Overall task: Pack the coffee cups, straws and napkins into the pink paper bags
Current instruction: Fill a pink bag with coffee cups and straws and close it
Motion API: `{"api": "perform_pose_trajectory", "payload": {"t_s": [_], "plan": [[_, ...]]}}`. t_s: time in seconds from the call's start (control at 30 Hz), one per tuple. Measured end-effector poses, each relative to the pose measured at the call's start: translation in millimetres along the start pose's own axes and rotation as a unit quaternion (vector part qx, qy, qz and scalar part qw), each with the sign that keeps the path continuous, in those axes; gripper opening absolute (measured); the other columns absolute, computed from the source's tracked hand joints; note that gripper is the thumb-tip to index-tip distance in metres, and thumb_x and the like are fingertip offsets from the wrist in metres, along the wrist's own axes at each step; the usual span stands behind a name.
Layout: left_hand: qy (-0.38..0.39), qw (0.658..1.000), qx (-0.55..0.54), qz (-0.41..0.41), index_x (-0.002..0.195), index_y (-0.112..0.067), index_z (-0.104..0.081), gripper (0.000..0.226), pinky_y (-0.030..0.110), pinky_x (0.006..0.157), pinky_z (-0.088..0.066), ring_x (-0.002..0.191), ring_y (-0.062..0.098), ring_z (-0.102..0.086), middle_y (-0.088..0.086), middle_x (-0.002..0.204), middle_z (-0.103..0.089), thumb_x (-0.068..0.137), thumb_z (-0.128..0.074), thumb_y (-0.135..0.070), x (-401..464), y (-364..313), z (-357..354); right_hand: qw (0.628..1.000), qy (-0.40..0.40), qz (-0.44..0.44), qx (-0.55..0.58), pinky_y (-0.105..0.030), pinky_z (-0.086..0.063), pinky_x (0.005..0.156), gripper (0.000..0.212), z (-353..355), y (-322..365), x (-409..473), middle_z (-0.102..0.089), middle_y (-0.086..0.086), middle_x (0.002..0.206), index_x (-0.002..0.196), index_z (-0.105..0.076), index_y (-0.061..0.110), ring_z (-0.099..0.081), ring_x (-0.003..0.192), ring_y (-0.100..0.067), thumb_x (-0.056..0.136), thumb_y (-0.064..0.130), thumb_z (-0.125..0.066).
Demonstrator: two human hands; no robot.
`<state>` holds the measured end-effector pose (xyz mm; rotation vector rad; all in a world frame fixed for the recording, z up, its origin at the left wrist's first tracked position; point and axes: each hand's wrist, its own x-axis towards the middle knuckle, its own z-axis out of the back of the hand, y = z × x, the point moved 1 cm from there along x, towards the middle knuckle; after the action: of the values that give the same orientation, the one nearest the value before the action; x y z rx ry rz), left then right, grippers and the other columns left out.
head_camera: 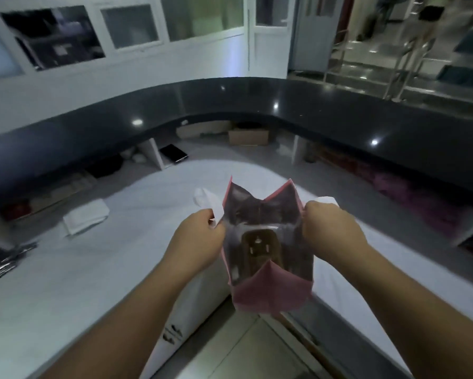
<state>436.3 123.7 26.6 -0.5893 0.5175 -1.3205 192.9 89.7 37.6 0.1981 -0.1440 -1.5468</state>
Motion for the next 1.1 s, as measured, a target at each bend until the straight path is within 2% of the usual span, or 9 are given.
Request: {"api": "perform_pose_trajectory", "payload": {"t_s": [0.2, 0.3, 0.37, 0.53, 0.67, 0.77, 0.9, 0.97, 1.1], "plan": [[-0.070, 0.993, -0.027, 0.090, 0.069, -0.024, -0.052, 0.034, 0.031, 0.052, -0.032, 0.055, 0.013, -0.047, -0.005, 0.061, -0.050, 0.099, -0.058, -0.038, -23, 96, 79, 0.995, 0.030, 0.092, 0.000, -0.024, -0.027, 0.045, 0.035, -30, 124, 14, -0.048, 0.003, 0.071, 0.066, -0.040, 0.024, -0.047, 0.056, -0.012, 0.095, 0.025, -0.059], [-0.100, 0.985, -0.042, 0.138, 0.079, -0.021, -0.059, 0.027, 0.033, 0.056, -0.037, 0.063, 0.016, -0.054, -0.001, 0.070, -0.059, 0.099, -0.056, -0.038, -30, 133, 112, 0.988, 0.045, 0.150, 0.007, -0.030, -0.035, 0.049, 0.030, -46, 175, 27, -0.060, -0.003, 0.078, 0.068, -0.044, 0.022, -0.055, 0.063, -0.022, 0.096, 0.023, -0.056], [-0.122, 0.977, -0.051, 0.170, 0.081, -0.022, -0.061, 0.026, 0.032, 0.056, -0.037, 0.067, 0.016, -0.059, -0.002, 0.074, -0.064, 0.100, -0.055, -0.039, -34, 154, 131, 0.981, 0.052, 0.188, 0.006, -0.032, -0.037, 0.050, 0.029, -57, 210, 37, -0.058, -0.004, 0.077, 0.068, -0.046, 0.022, -0.055, 0.066, -0.024, 0.095, 0.022, -0.054], [-0.189, 0.948, -0.038, 0.253, 0.068, -0.021, -0.045, 0.035, 0.031, 0.052, -0.031, 0.056, 0.015, -0.045, -0.002, 0.064, -0.050, 0.100, -0.054, -0.031, -38, 207, 169, 0.954, 0.079, 0.288, 0.009, -0.025, -0.033, 0.045, 0.024, -87, 295, 66, -0.065, -0.005, 0.078, 0.072, -0.059, 0.018, -0.059, 0.065, -0.023, 0.095, 0.024, -0.055], [-0.230, 0.924, -0.035, 0.304, 0.067, -0.021, -0.046, 0.035, 0.030, 0.050, -0.031, 0.052, 0.010, -0.046, -0.005, 0.058, -0.051, 0.099, -0.053, -0.032, -33, 241, 198, 0.932, 0.122, 0.342, 0.024, -0.029, -0.050, 0.048, 0.025, -106, 362, 82, -0.066, -0.002, 0.074, 0.073, -0.063, 0.018, -0.064, 0.061, -0.019, 0.096, 0.024, -0.054], [-0.256, 0.902, -0.020, 0.346, 0.065, -0.021, -0.042, 0.039, 0.030, 0.048, -0.027, 0.046, 0.007, -0.044, -0.006, 0.053, -0.049, 0.100, -0.053, -0.036, -27, 262, 218, 0.912, 0.150, 0.376, 0.070, -0.025, -0.048, 0.042, 0.033, -119, 403, 91, -0.066, 0.004, 0.067, 0.069, -0.065, 0.020, -0.063, 0.051, -0.011, 0.098, 0.030, -0.053], [-0.280, 0.880, -0.005, 0.384, 0.068, -0.015, -0.043, 0.040, 0.033, 0.051, -0.027, 0.056, 0.017, -0.043, -0.001, 0.060, -0.045, 0.101, -0.053, -0.035, -23, 285, 242, 0.891, 0.171, 0.411, 0.091, -0.036, -0.062, 0.059, 0.035, -133, 449, 96, -0.071, 0.002, 0.078, 0.083, -0.071, 0.019, -0.066, 0.061, -0.013, 0.102, 0.037, -0.048], [-0.289, 0.870, -0.007, 0.399, 0.069, -0.014, -0.045, 0.039, 0.032, 0.051, -0.027, 0.056, 0.017, -0.044, 0.000, 0.061, -0.048, 0.102, -0.053, -0.034, -26, 295, 252, 0.881, 0.185, 0.428, 0.087, -0.031, -0.060, 0.060, 0.032, -140, 469, 92, -0.072, 0.003, 0.081, 0.091, -0.070, 0.021, -0.066, 0.063, -0.011, 0.105, 0.037, -0.047], [-0.304, 0.856, -0.004, 0.418, 0.067, -0.015, -0.043, 0.042, 0.032, 0.050, -0.024, 0.054, 0.017, -0.042, -0.002, 0.060, -0.046, 0.103, -0.055, -0.034, -35, 320, 271, 0.869, 0.203, 0.443, 0.085, -0.019, -0.045, 0.051, 0.026, -153, 504, 82, -0.070, 0.005, 0.082, 0.096, -0.067, 0.024, -0.062, 0.063, -0.007, 0.106, 0.037, -0.047]]}}
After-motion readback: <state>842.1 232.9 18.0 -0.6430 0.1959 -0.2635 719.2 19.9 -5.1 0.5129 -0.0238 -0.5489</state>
